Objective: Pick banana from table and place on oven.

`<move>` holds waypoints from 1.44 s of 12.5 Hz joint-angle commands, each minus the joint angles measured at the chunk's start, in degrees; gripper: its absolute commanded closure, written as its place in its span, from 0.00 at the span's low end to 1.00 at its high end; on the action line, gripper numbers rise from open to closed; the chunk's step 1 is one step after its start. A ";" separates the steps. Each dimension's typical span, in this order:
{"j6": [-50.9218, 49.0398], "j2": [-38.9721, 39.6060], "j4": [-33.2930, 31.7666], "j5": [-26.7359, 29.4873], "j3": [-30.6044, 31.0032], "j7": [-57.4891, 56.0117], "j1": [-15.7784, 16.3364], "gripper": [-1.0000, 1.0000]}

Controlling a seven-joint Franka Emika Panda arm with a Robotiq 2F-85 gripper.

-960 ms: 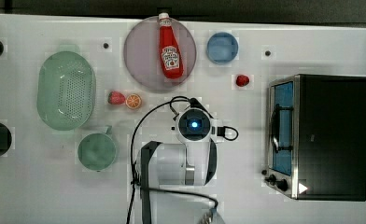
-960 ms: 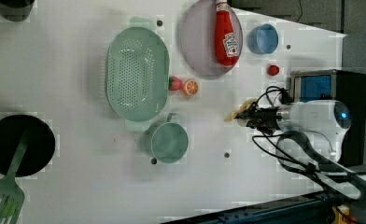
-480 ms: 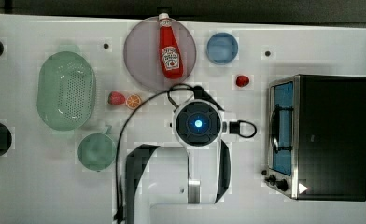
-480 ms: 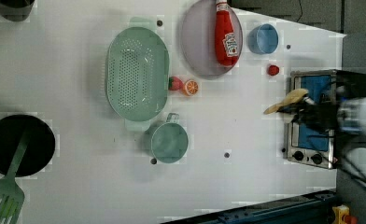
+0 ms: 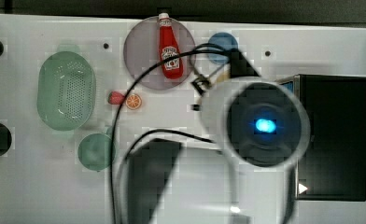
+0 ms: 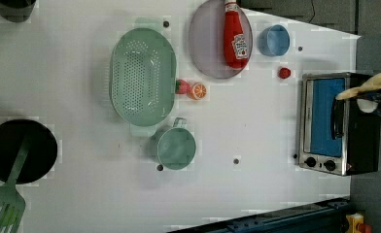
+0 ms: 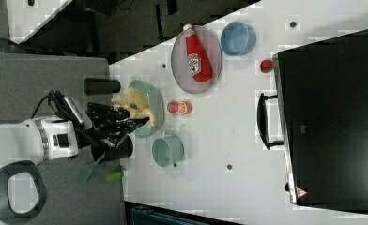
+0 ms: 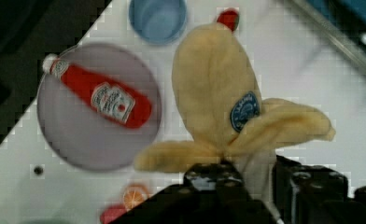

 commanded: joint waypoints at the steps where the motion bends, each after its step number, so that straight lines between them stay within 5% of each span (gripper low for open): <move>1: -0.29 4.22 0.51 -0.97 -8.35 -11.61 -3.63 0.75; 7: 7.18 12.86 1.61 -1.02 -20.11 -23.63 -5.32 0.75; 13: 14.63 21.26 2.00 -1.35 -24.75 -29.85 -5.50 0.75; 18: 15.29 21.59 2.26 -1.85 -25.18 -29.93 -5.48 0.26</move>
